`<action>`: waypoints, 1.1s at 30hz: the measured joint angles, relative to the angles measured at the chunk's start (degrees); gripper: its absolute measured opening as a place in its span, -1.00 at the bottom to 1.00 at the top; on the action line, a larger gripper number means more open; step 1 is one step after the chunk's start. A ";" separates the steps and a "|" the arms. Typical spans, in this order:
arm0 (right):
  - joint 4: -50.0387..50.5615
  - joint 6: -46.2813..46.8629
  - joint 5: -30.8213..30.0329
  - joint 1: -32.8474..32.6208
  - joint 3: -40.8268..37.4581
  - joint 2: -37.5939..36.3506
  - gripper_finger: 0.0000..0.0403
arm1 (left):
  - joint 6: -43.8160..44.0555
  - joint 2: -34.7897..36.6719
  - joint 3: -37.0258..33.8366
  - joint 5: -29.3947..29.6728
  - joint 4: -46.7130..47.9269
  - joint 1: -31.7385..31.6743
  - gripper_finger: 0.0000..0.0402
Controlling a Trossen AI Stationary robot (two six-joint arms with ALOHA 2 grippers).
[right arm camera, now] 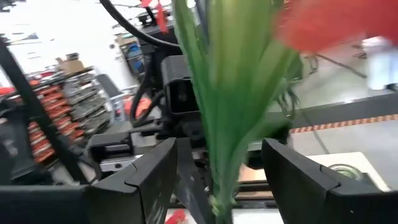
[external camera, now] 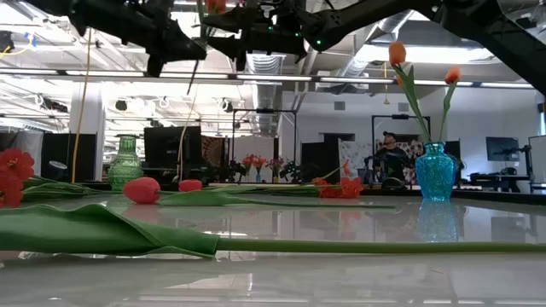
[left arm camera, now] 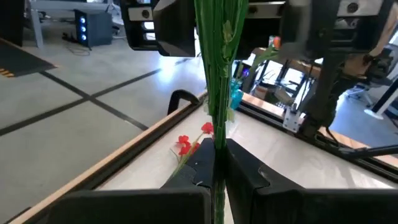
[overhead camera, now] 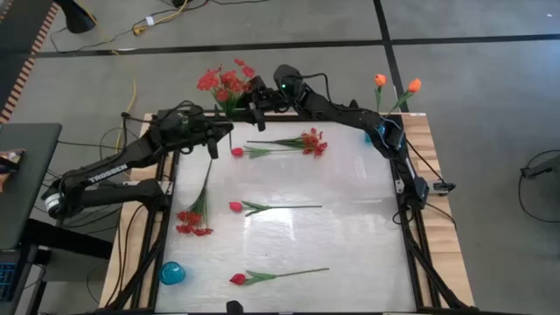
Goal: Sort flowers into vase by color
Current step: Put the right red flowers into the green vase
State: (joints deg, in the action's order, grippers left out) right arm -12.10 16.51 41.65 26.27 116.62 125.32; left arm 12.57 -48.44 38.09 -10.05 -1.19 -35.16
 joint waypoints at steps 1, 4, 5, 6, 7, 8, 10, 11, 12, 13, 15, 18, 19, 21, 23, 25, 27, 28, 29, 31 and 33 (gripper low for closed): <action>0.04 0.02 1.33 0.28 0.00 0.02 0.29 | 0.04 -0.58 0.00 1.04 0.01 0.42 -0.98; 0.38 0.09 4.43 0.93 -0.02 -0.08 0.29 | 0.15 -1.64 0.00 3.07 0.52 1.13 -0.98; 0.79 0.10 4.91 1.09 -0.02 -0.23 0.29 | 0.33 -1.90 0.00 3.09 0.50 1.22 -0.98; 0.84 0.04 5.00 1.17 -0.02 -0.29 0.29 | 0.55 -2.18 0.02 3.24 0.14 1.46 -0.98; 0.88 -0.04 5.01 1.17 -0.02 -0.35 0.29 | 0.66 -2.31 0.02 3.26 0.01 1.59 -0.98; 0.90 -0.01 5.07 1.08 -0.02 -0.37 0.29 | 0.68 -2.32 0.02 3.34 0.24 1.80 -0.98; 1.06 -0.02 5.07 0.89 -0.02 -0.37 0.26 | 0.70 -2.31 0.02 3.64 0.14 2.06 -0.98; 1.17 -0.02 5.07 0.82 -0.02 -0.37 0.23 | 0.81 -2.30 0.02 3.90 0.15 2.26 -0.98; 1.16 -0.05 5.05 0.77 -0.02 -0.37 0.19 | 1.09 -2.30 0.02 3.91 0.17 2.41 -0.98; 1.20 -0.10 5.05 0.69 -0.02 -0.37 0.15 | 1.31 -2.30 0.02 3.90 0.15 2.52 -0.97; 1.40 -0.32 5.05 0.45 -0.02 -0.39 0.02 | 1.58 -2.30 0.02 3.75 0.15 2.66 -0.97; 1.49 -0.33 5.03 0.35 -0.02 -0.39 -0.22 | 1.58 -2.30 0.02 3.36 0.23 3.00 -0.96; 1.49 -0.32 5.02 0.34 -0.02 -0.39 -0.32 | 1.58 -2.30 0.02 3.45 0.19 3.08 -0.94; 1.65 -0.35 5.02 0.35 -0.02 -0.39 -0.52 | 1.58 -2.30 0.02 4.18 0.37 3.08 -0.89; 1.85 -0.43 5.08 0.41 -0.02 -0.39 -0.71 | 1.34 -2.29 0.02 4.36 0.59 3.06 -0.80; 1.84 -0.54 6.21 0.41 -0.02 -0.42 -0.85 | 0.54 -2.09 0.02 4.32 0.60 3.08 -0.68; 2.14 -0.52 6.90 0.41 -0.02 -0.46 -0.85 | 0.32 -1.52 0.02 4.31 0.65 3.07 -0.56; 2.67 -0.50 6.97 0.41 -0.02 -0.47 -0.85 | 0.15 -1.07 0.02 4.32 0.64 3.06 -0.50; 3.30 -0.48 7.07 0.41 -0.02 -0.50 -0.85 | 0.14 -0.57 0.02 4.34 0.63 3.06 -0.44; 4.35 -0.44 7.27 0.41 -0.02 -0.50 -0.83 | 0.14 0.62 0.02 4.34 1.02 3.06 -0.32; 5.40 -0.46 7.69 0.39 -0.02 -0.50 -0.82 | 0.29 1.90 0.04 4.60 0.33 3.04 -0.23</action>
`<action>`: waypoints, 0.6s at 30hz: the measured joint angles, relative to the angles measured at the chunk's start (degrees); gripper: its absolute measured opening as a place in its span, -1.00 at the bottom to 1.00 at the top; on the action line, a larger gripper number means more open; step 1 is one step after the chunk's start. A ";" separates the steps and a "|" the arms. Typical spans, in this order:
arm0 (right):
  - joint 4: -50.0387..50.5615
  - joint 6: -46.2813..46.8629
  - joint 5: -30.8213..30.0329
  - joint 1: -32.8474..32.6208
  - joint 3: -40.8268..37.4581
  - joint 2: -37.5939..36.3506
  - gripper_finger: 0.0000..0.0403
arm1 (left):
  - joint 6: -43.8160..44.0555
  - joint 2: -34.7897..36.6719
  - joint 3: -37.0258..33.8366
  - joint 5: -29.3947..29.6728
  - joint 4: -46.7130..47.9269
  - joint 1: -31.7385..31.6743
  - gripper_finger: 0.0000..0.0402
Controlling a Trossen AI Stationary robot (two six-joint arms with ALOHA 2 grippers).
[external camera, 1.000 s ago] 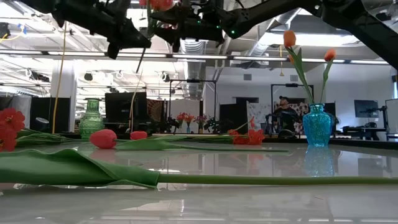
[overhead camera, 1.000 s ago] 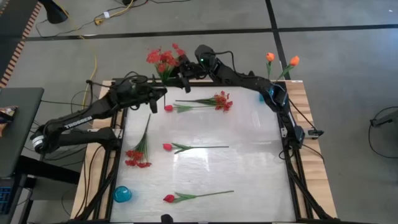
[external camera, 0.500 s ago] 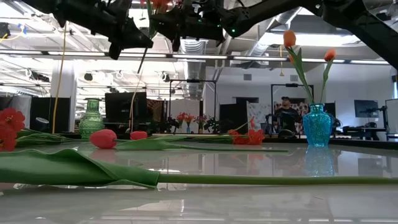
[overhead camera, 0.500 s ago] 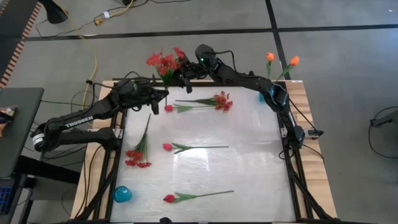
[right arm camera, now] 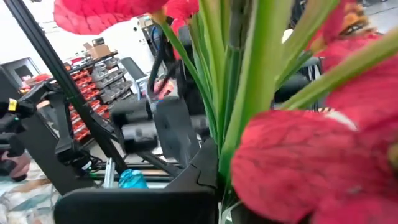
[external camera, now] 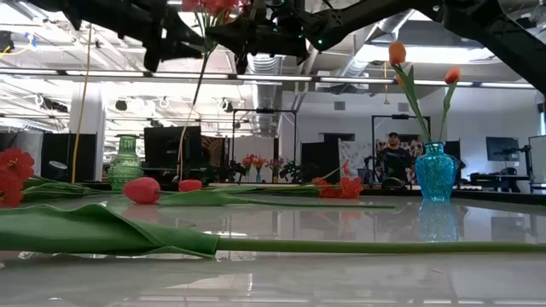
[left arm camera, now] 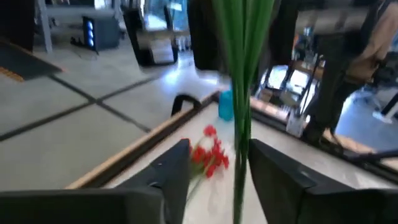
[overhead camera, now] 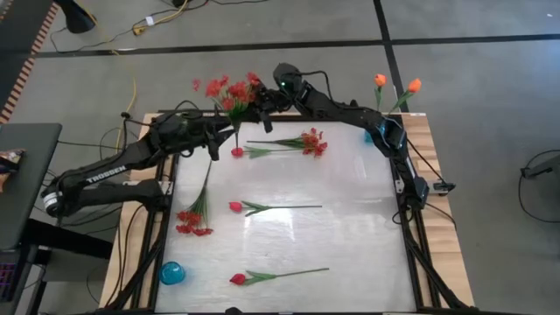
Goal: Sort flowers into vase by color
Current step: Put the right red flowers into the green vase
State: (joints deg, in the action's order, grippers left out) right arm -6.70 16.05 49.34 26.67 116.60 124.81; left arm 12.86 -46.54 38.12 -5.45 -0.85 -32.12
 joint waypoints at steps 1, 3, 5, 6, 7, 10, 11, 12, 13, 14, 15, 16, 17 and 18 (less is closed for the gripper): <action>0.15 -0.02 -0.02 -0.05 -0.02 0.00 -0.82 | 0.13 0.54 0.02 0.02 -0.17 0.00 -0.20; -0.02 -0.02 -0.14 -0.13 -0.04 0.00 -0.83 | 0.19 1.08 0.03 0.09 -0.18 -0.01 -0.14; -0.60 -0.02 -0.86 -0.27 -0.04 0.00 -0.84 | 0.63 0.87 0.03 0.00 -0.21 0.00 -0.11; -0.97 -0.01 -0.95 -0.32 -0.04 0.00 -0.84 | 1.17 0.49 0.03 -0.09 -0.31 0.03 -0.11; -1.30 0.00 -1.03 -0.43 -0.04 0.00 -0.84 | 1.41 0.01 0.03 -0.09 -0.60 0.00 -0.10; -1.67 -0.14 -2.26 -1.14 -0.04 0.00 -0.83 | 3.15 -1.83 0.03 -1.49 -0.62 0.00 -0.10; -1.74 -0.22 -2.52 -1.36 -0.04 0.00 -0.83 | 3.84 -2.40 0.03 -2.31 -1.10 0.00 -0.10; -1.73 -0.48 -2.56 -1.57 -0.04 0.00 -0.83 | 4.35 -2.83 0.03 -3.31 -2.19 0.00 -0.10; -1.60 -1.05 -2.61 -1.64 -0.04 0.00 -0.83 | 4.44 -3.10 0.03 -4.43 -3.45 0.00 -0.10; -1.47 -1.33 -2.71 -1.77 -0.04 0.00 -0.83 | 4.40 -3.20 0.03 -5.19 -4.56 0.00 -0.10; -1.45 -1.33 -2.72 -1.94 -0.04 0.00 -0.83 | 4.37 -3.20 0.03 -5.75 -5.69 0.00 -0.10; -1.44 -1.33 -2.75 -1.95 -0.04 0.00 -0.83 | 4.39 -3.17 0.03 -5.90 -6.67 0.02 -0.10; -1.43 -1.33 -2.75 -1.93 -0.04 0.00 -0.83 | 4.39 -3.06 0.05 -5.91 -7.06 0.00 -0.10; -1.34 -1.33 -2.78 -1.88 -0.04 0.00 -0.83 | 4.39 -2.70 0.12 -5.89 -6.59 0.00 -0.10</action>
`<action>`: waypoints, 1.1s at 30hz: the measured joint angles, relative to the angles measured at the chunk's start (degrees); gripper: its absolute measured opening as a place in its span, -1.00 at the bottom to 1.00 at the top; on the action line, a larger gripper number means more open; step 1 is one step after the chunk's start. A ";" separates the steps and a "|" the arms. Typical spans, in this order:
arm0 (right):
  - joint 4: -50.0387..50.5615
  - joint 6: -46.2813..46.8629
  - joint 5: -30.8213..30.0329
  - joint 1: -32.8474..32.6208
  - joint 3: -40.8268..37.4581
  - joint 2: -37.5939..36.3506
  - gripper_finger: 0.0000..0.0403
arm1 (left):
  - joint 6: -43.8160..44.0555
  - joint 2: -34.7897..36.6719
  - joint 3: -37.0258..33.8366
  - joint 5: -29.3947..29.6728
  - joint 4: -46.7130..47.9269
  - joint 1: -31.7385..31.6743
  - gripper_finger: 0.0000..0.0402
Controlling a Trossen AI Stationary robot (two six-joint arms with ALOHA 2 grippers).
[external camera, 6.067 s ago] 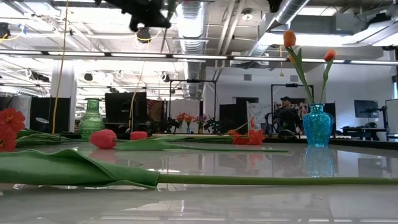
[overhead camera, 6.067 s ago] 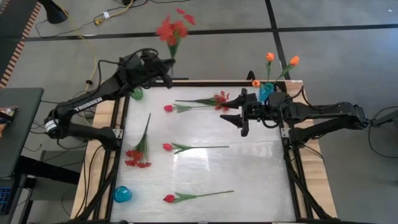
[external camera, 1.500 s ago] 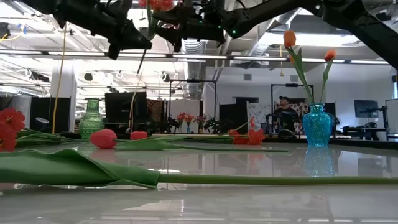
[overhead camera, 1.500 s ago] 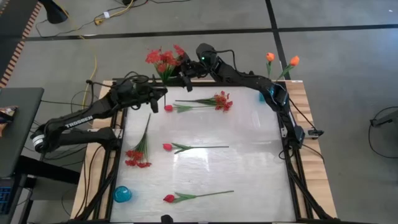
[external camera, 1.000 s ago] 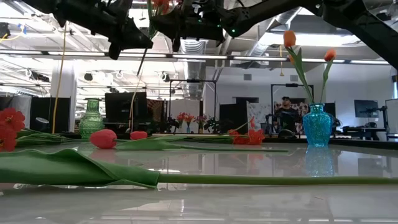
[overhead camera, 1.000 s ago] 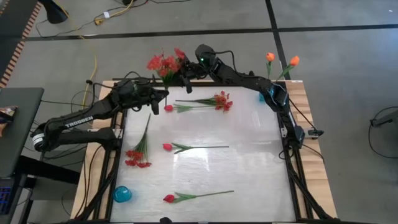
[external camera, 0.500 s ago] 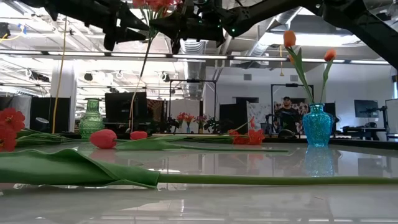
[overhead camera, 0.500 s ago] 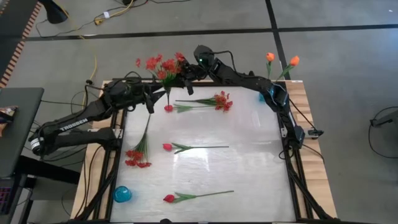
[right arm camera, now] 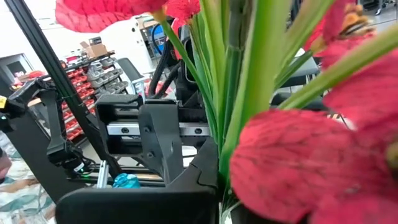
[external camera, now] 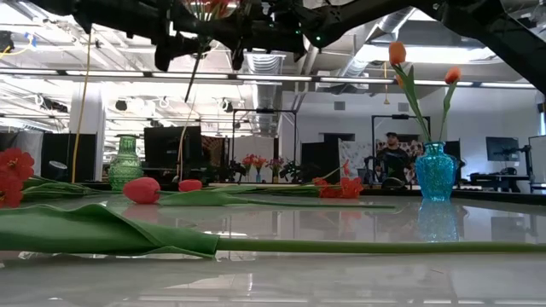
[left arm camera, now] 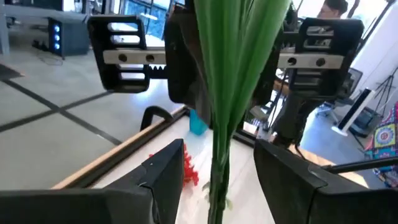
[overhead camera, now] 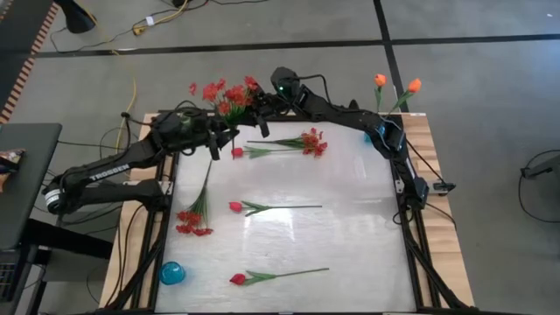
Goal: Sort flowers into vase by color
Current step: Put the right red flowers into the green vase
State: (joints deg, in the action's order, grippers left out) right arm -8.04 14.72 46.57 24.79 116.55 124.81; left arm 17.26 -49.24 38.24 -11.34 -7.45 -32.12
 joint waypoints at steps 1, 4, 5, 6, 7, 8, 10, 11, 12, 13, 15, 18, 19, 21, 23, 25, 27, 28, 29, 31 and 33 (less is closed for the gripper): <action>0.07 0.00 0.00 0.05 0.00 0.00 -0.83 | -0.12 0.36 0.23 0.00 0.60 0.00 -0.10; 0.09 0.06 -0.04 0.48 0.00 0.00 -0.83 | -1.23 1.41 0.65 0.05 0.80 0.00 -0.11; 0.02 0.21 -0.07 0.49 0.00 0.00 -0.83 | -1.38 1.66 0.65 0.07 1.14 0.00 -0.12; -0.01 0.23 -0.07 0.51 0.00 0.00 -0.83 | -1.38 1.75 0.65 0.07 1.61 0.00 -0.13; -0.01 0.24 -0.11 0.54 0.00 0.00 -0.83 | -1.46 1.75 0.65 0.07 1.83 0.00 -0.14; 0.00 0.24 -0.13 0.54 0.00 0.00 -0.83 | -1.49 1.75 0.65 0.13 1.98 0.00 -0.16; -0.03 0.24 -0.13 0.51 0.00 0.00 -0.83 | -1.48 1.80 0.65 0.84 2.51 0.00 -0.20; -0.10 0.24 -0.13 0.51 0.00 0.00 -0.83 | -1.46 1.77 0.65 1.39 2.67 0.00 -0.23; -0.17 0.24 -0.13 0.42 0.00 0.00 -0.83 | -1.46 1.70 0.65 1.82 2.68 0.00 -0.26; -0.19 0.24 -0.13 0.35 0.00 0.00 -0.83 | -1.46 1.67 0.65 2.08 2.61 0.00 -0.29; -0.15 0.24 -0.13 0.28 0.00 0.00 -0.83 | -1.46 1.65 0.65 2.83 2.63 0.00 -0.36; -0.16 0.26 -0.15 0.21 0.00 0.00 -0.81 | -1.44 1.65 0.65 3.73 2.45 0.00 -0.51; -0.16 0.26 -0.16 0.23 0.00 0.00 -0.81 | -1.46 1.65 0.65 4.05 2.37 0.01 -0.58; -0.14 0.28 -0.20 0.27 0.00 0.00 -0.78 | -1.53 1.64 0.65 4.12 2.35 0.00 -0.72; -0.14 0.28 -0.35 0.27 0.00 0.02 -0.76 | -1.53 1.62 0.65 4.09 2.32 0.00 -0.87; -0.12 0.28 -0.32 0.27 0.00 0.02 -0.73 | -1.70 1.62 0.65 4.09 2.30 0.02 -0.96; -0.12 0.31 -0.30 0.27 0.00 0.02 -0.69 | -1.73 1.62 0.65 4.09 2.32 0.02 -0.96; -0.12 0.33 -0.17 0.30 0.00 0.02 -0.67 | -1.75 1.64 0.65 4.11 2.32 0.02 -0.97; -0.12 0.37 0.12 0.34 0.00 0.02 -0.63 | -1.75 1.62 0.65 4.11 2.32 0.02 -0.97; -0.32 0.43 0.98 0.48 0.00 0.04 -0.54 | -1.75 1.62 0.65 4.14 2.30 0.02 -0.99; -0.33 0.44 1.32 0.49 0.00 0.04 -0.41 | -1.75 1.62 0.65 4.37 2.34 0.00 -0.99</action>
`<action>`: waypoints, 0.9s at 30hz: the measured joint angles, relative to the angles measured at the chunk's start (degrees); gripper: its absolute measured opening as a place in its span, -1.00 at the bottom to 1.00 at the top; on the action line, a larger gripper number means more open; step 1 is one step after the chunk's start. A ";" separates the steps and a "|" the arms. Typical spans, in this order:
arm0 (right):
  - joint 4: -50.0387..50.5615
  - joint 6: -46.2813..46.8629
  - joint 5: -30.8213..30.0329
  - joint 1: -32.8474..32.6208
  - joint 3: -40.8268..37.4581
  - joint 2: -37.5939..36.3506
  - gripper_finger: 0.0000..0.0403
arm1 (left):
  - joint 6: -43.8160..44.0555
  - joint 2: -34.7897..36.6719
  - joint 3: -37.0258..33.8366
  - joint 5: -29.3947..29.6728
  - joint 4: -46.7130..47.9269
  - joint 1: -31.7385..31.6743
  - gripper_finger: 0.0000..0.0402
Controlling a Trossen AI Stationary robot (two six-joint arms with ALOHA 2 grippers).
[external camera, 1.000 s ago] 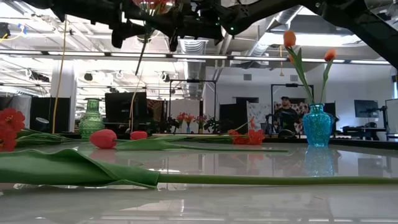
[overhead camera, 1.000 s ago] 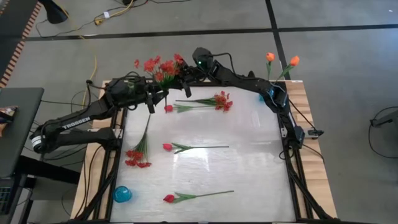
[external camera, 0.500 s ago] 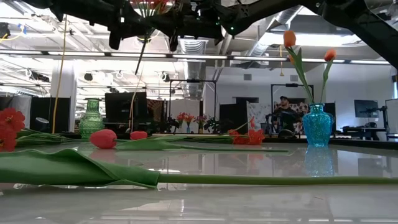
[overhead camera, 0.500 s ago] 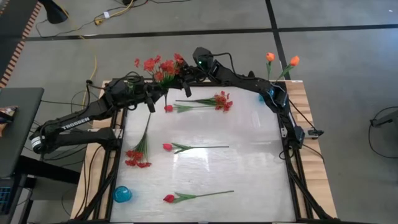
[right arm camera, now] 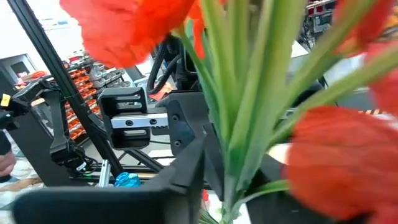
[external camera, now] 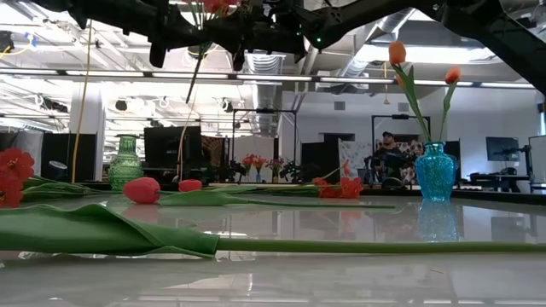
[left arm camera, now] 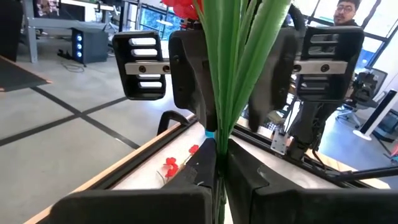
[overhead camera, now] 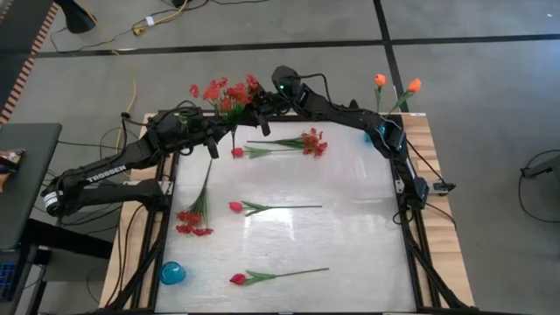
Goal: Sort flowers into vase by color
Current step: Put the right red flowers into the green vase
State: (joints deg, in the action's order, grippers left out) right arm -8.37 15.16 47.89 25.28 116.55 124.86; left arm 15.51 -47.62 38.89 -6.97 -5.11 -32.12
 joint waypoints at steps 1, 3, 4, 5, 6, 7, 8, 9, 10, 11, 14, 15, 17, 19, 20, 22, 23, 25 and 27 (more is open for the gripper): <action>-0.01 0.00 0.01 0.00 0.00 0.00 -0.33 | 0.00 0.00 0.00 0.14 0.03 0.00 -0.99; -0.01 0.28 0.13 0.27 0.00 0.00 -0.15 | -0.02 0.00 0.00 0.30 0.04 -0.01 -0.99; -0.02 1.28 0.31 0.42 0.00 0.00 -0.05 | -0.02 0.02 0.00 0.39 0.05 -0.02 -0.99; -0.03 2.57 0.45 0.64 0.00 0.00 0.04 | -0.02 0.03 0.00 0.43 0.05 -0.02 -0.99; -0.03 3.83 0.69 0.92 0.00 0.00 0.13 | -0.03 0.04 0.00 0.67 0.03 -0.02 -0.99; -0.03 4.90 1.25 1.30 0.00 0.00 0.22 | -0.22 0.04 0.00 1.03 0.04 -0.02 -1.00; -0.02 5.98 2.12 1.81 0.00 0.00 0.29 | -0.54 0.04 0.00 1.54 0.05 -0.02 -1.00; -0.05 7.20 3.21 2.30 0.00 0.00 0.35 | -0.97 0.04 0.00 2.11 0.05 -0.02 -1.00; -0.06 8.49 4.42 2.78 0.00 0.00 0.40 | -1.27 0.04 0.00 2.90 0.05 -0.02 -1.00; -0.06 9.87 5.52 3.29 0.00 0.00 0.44 | -1.40 0.04 0.00 3.90 0.05 -0.02 -1.00; 0.25 14.17 8.25 4.81 0.00 0.00 0.51 | -2.30 0.04 0.00 8.16 0.05 -0.02 -1.00; 0.28 15.12 9.06 5.31 0.00 0.00 0.51 | -2.96 0.05 0.00 10.18 0.04 0.00 -1.00; 0.63 16.40 10.56 6.18 0.00 0.00 0.52 | -4.21 0.36 0.00 14.68 0.15 0.00 -1.00; 0.67 17.68 12.01 7.01 0.00 0.00 0.52 | -5.71 0.86 0.00 20.35 -0.03 0.00 -1.00; 0.69 18.37 12.82 7.42 0.00 0.00 0.52 | -6.41 1.22 -0.01 23.45 0.06 0.00 -1.00; 0.82 19.50 14.11 8.08 0.00 0.00 0.52 | -7.81 1.86 -0.02 30.04 -0.04 0.00 -1.00; 1.11 19.78 14.65 8.38 0.02 0.00 0.52 | -8.68 2.08 -0.02 33.22 0.02 0.00 -1.00; 2.24 19.75 14.96 8.74 0.02 0.00 0.52 | -10.52 2.12 -0.03 38.96 -0.14 -0.02 -1.00; 3.62 19.14 15.00 8.74 0.02 0.00 0.52 | -12.19 2.08 -0.78 43.70 -0.82 0.00 -1.00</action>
State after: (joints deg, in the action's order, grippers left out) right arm -4.75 34.30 62.88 34.02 116.57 124.86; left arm 3.32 -45.54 38.11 36.73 -5.93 -32.12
